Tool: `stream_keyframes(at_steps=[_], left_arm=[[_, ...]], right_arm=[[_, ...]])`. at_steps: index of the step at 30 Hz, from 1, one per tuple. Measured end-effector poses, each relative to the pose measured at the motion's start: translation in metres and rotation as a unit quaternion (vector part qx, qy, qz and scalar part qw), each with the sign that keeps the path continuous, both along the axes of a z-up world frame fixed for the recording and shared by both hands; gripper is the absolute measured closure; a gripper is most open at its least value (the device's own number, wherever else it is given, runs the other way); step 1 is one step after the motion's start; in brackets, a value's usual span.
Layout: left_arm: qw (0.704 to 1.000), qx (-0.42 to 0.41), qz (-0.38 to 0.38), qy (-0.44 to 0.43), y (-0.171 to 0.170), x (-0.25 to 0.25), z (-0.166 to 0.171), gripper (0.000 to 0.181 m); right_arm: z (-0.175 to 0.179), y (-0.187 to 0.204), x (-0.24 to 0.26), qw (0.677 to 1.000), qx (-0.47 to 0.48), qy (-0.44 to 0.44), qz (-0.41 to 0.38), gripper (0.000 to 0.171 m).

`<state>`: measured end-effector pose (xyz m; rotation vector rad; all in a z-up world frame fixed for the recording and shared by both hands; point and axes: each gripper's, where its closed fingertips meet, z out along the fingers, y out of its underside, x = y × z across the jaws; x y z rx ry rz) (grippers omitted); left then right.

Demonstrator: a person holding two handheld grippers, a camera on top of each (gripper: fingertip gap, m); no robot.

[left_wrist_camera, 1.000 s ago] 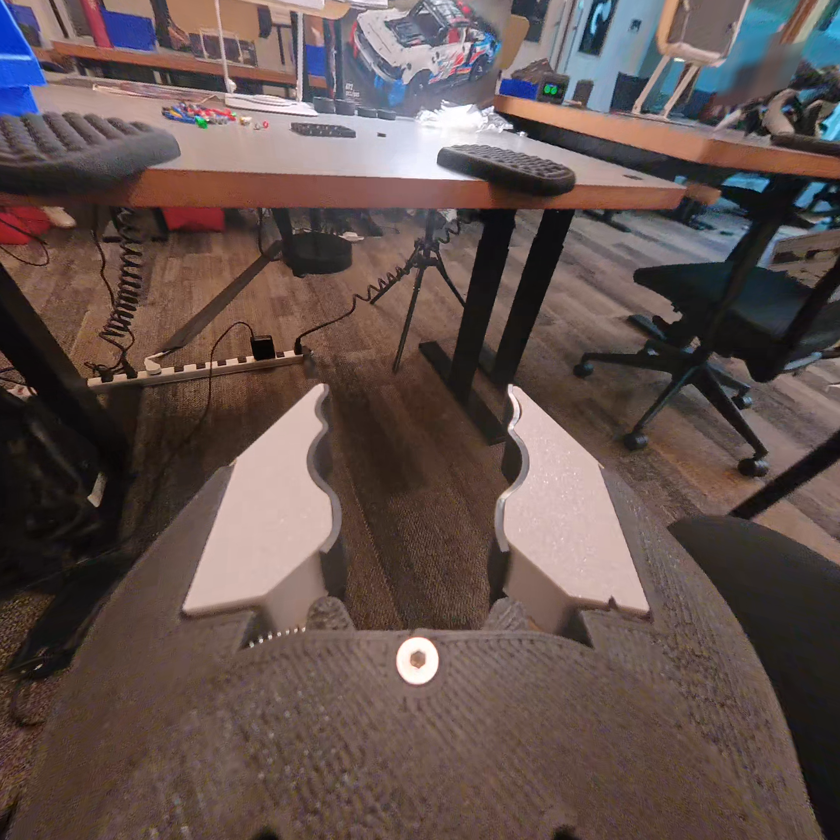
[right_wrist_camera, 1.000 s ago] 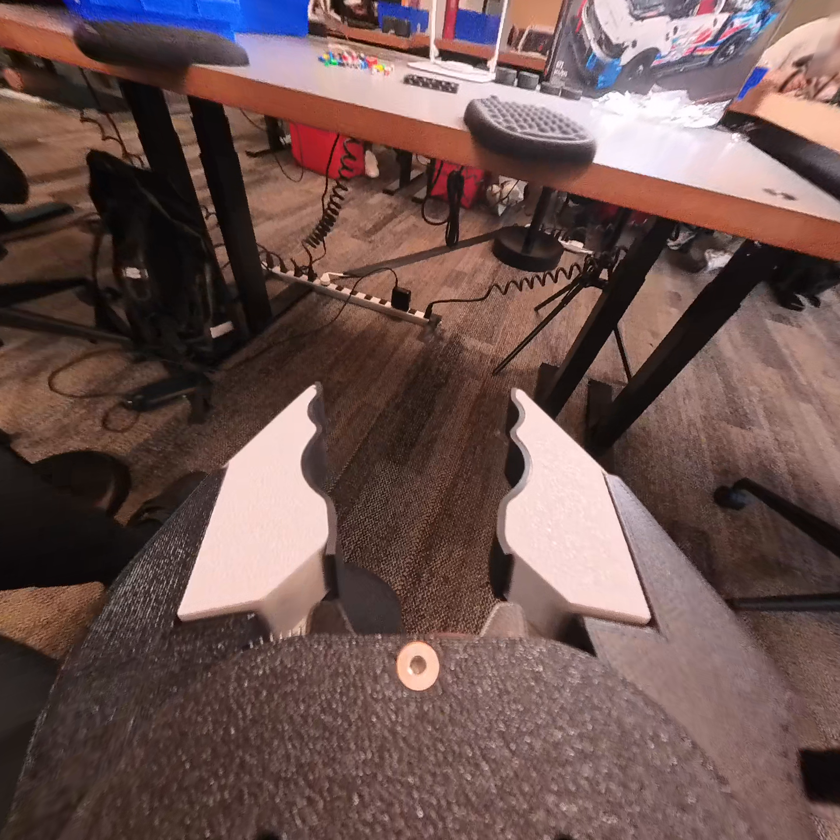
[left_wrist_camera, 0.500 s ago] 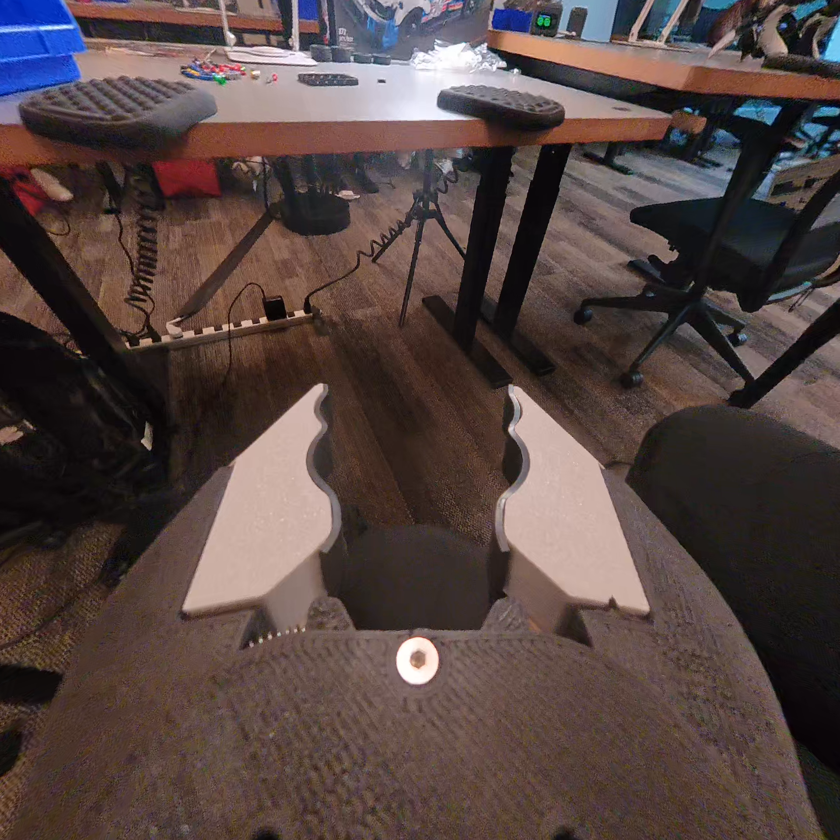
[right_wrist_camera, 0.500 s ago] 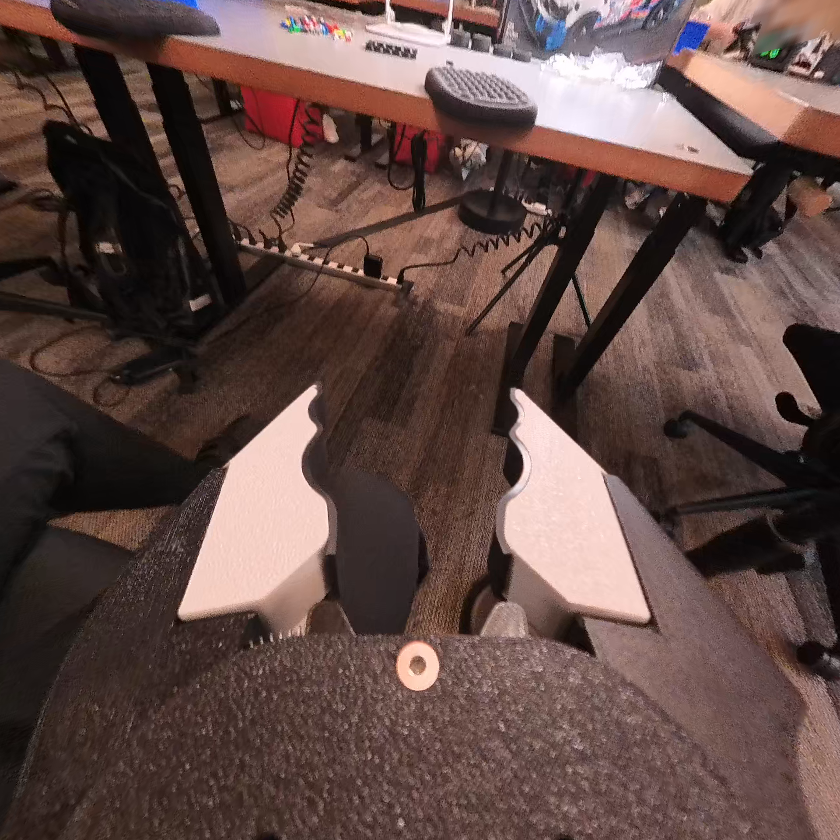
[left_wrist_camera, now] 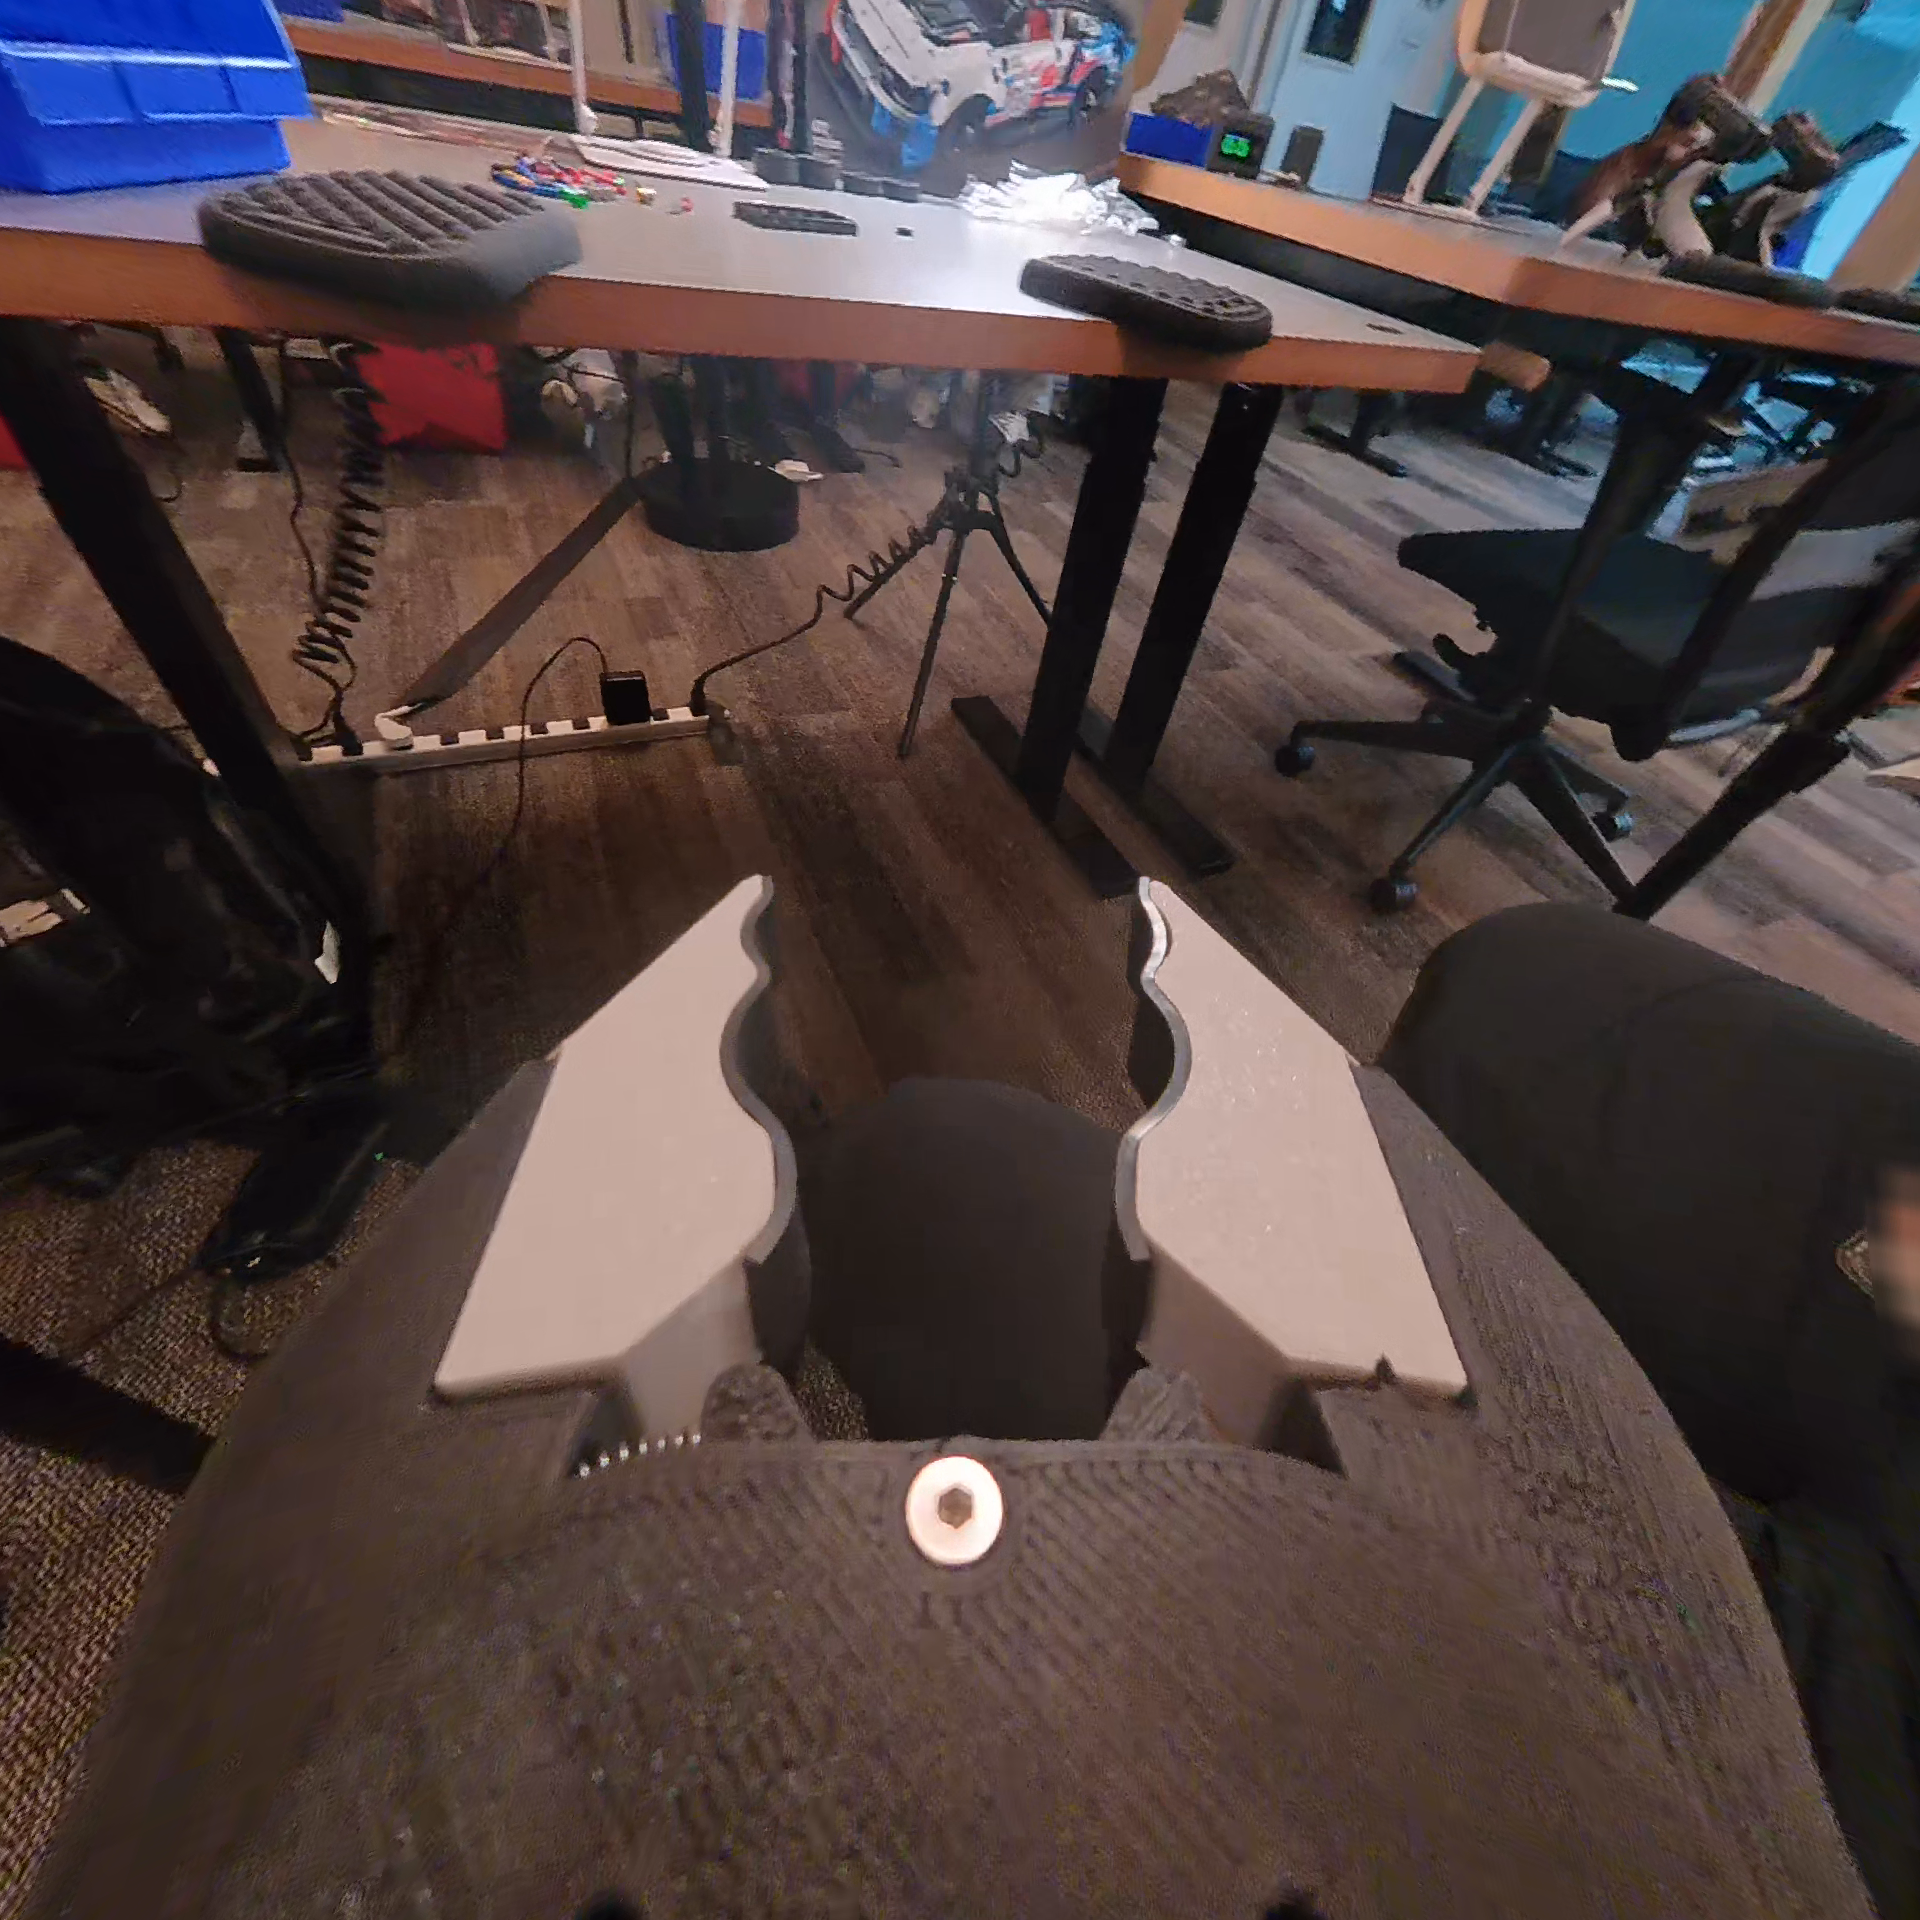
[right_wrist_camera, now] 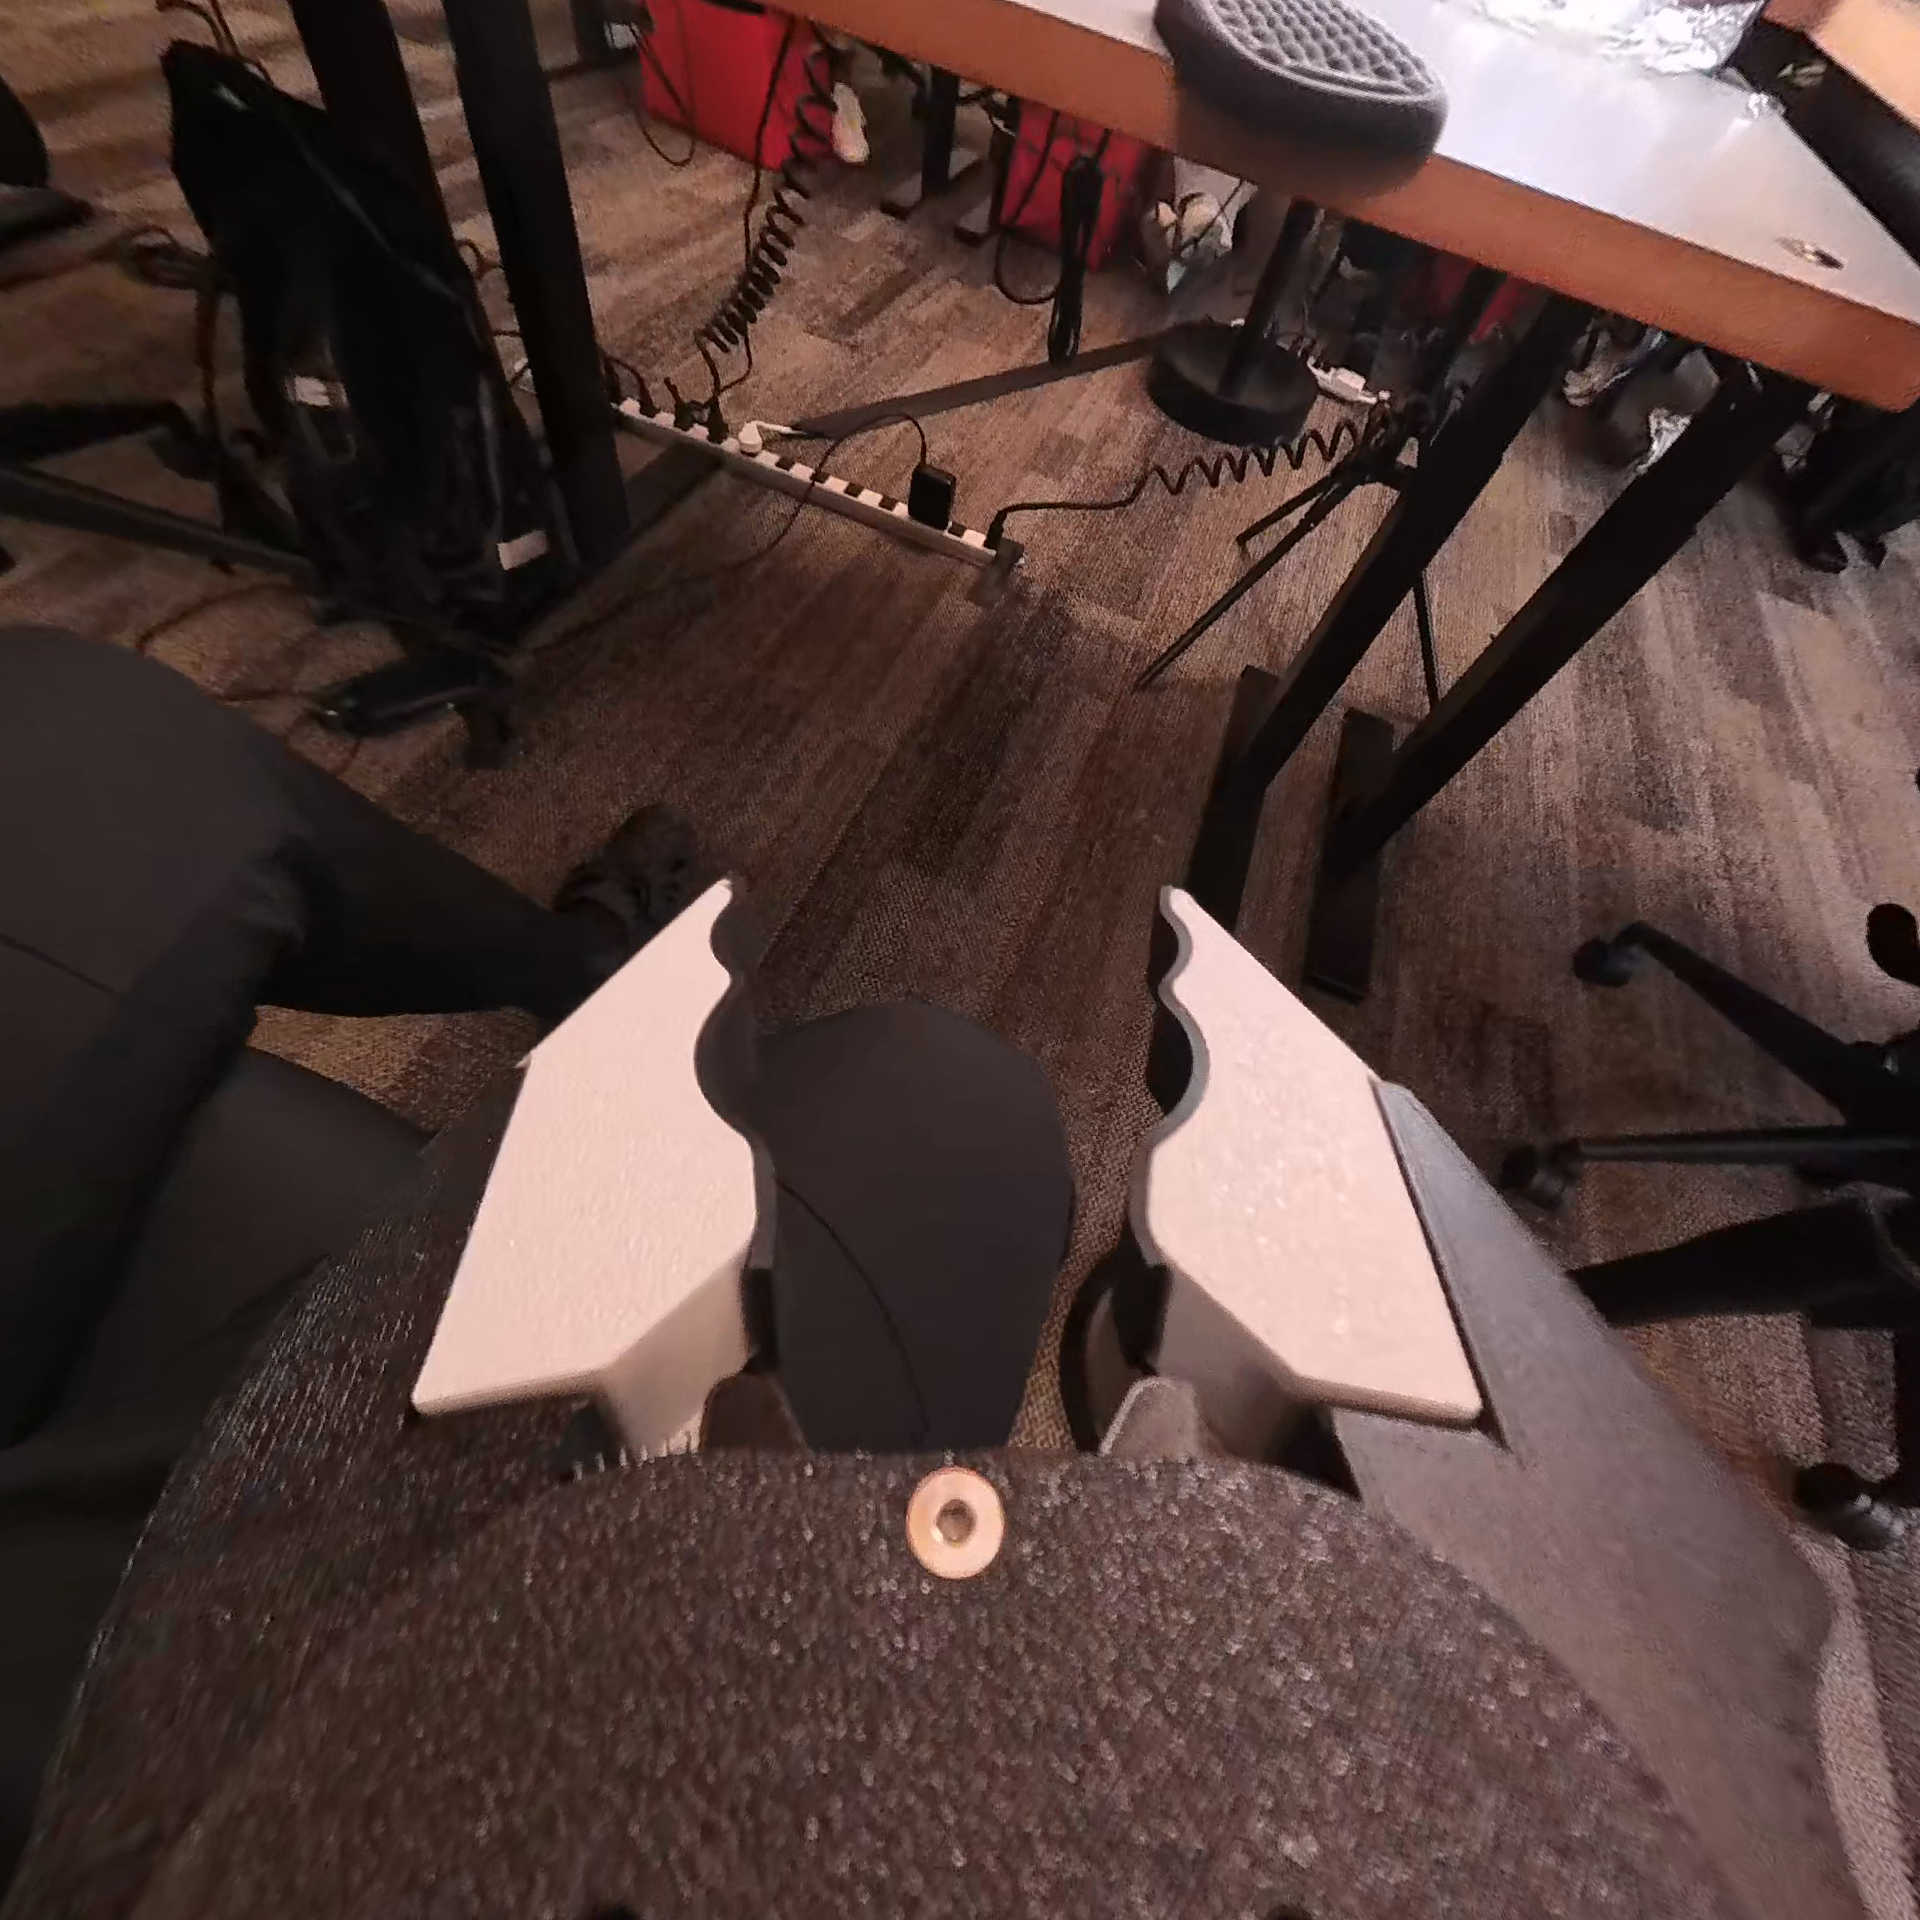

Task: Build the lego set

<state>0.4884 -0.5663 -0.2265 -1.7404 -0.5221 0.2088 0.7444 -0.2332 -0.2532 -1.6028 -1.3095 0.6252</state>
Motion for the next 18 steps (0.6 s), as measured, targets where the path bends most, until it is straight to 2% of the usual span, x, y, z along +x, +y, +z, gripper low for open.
stream_keyframes(at_steps=[5, 8, 14, 18], left_arm=[[0.999, -0.019, -0.034, -0.003, 0.014, 0.010, -0.011, 0.117], [0.997, -0.027, -0.065, -0.013, 0.029, 0.012, -0.018, 0.117], [0.984, -0.074, -0.158, -0.029, 0.083, 0.004, -0.047, 0.117], [0.978, -0.088, -0.187, 0.009, 0.130, -0.036, -0.063, 0.116]], right_arm=[[-0.012, -0.016, -0.001, 1.000, -0.014, -0.010, 0.010, 0.097], [-0.018, -0.012, -0.010, 0.999, -0.007, -0.021, 0.024, 0.097], [-0.023, 0.014, -0.065, 0.997, -0.007, -0.026, 0.065, 0.098], [-0.037, 0.046, -0.113, 0.995, 0.008, -0.042, 0.087, 0.097]])
